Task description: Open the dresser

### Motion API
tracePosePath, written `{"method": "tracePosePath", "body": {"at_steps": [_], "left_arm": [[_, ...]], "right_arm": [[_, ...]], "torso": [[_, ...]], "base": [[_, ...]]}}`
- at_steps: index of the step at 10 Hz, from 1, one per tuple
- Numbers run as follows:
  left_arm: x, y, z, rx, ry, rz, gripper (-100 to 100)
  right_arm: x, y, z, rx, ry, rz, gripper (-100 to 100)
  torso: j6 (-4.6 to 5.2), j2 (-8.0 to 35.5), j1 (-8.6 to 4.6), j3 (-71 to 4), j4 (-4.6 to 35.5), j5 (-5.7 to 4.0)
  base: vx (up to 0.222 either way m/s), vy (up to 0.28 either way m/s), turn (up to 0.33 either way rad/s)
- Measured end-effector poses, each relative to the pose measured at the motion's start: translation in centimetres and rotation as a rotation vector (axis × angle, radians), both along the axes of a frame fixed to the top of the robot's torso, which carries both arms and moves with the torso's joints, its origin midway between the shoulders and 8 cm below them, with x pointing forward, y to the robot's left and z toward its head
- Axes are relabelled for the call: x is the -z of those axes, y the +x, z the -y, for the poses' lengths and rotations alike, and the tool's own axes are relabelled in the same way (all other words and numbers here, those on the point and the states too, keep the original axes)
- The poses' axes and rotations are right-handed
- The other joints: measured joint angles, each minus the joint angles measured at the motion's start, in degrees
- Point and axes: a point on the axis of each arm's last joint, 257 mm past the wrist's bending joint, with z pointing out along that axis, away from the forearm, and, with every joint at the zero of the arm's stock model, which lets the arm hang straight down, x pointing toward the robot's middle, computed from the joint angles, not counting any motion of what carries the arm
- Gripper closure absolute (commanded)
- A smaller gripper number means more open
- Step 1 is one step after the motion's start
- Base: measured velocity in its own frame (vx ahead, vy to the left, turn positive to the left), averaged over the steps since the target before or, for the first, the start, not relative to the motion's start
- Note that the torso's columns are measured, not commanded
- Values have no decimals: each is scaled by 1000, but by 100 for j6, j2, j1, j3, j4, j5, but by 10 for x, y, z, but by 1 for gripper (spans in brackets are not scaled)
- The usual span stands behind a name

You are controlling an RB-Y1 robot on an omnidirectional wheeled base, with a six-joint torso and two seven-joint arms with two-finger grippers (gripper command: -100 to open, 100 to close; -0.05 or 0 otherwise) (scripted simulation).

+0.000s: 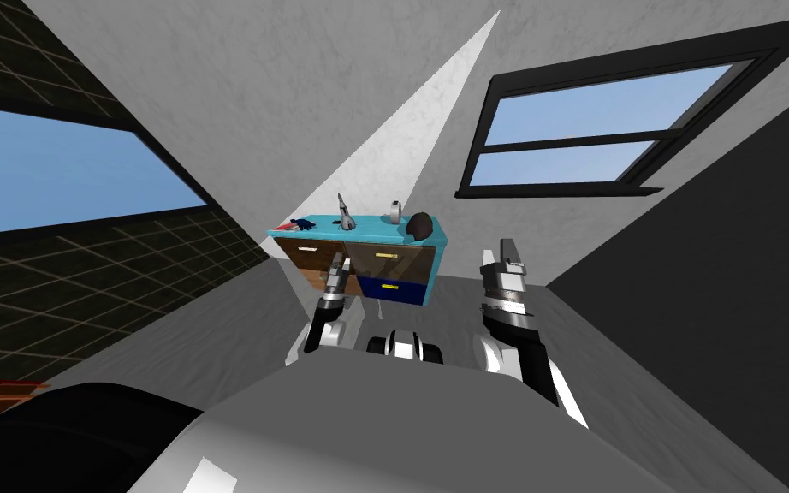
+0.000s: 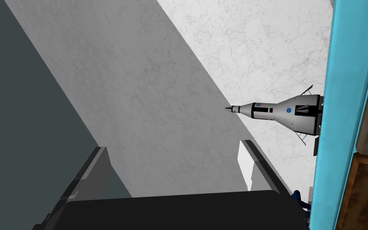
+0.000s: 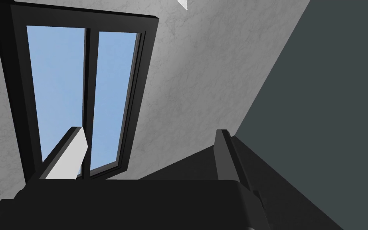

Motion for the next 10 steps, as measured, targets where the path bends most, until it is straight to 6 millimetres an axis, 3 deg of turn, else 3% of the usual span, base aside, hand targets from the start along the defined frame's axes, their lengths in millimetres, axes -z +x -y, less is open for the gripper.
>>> {"method": "tracePosePath", "body": {"at_steps": [10], "left_arm": [[92,33,0,-8,4,-192,-100]], "right_arm": [[0,0,0,0,0,0,0]], "torso": [[1,-1,1,0,0,0]], "base": [[81,0,-31]]}}
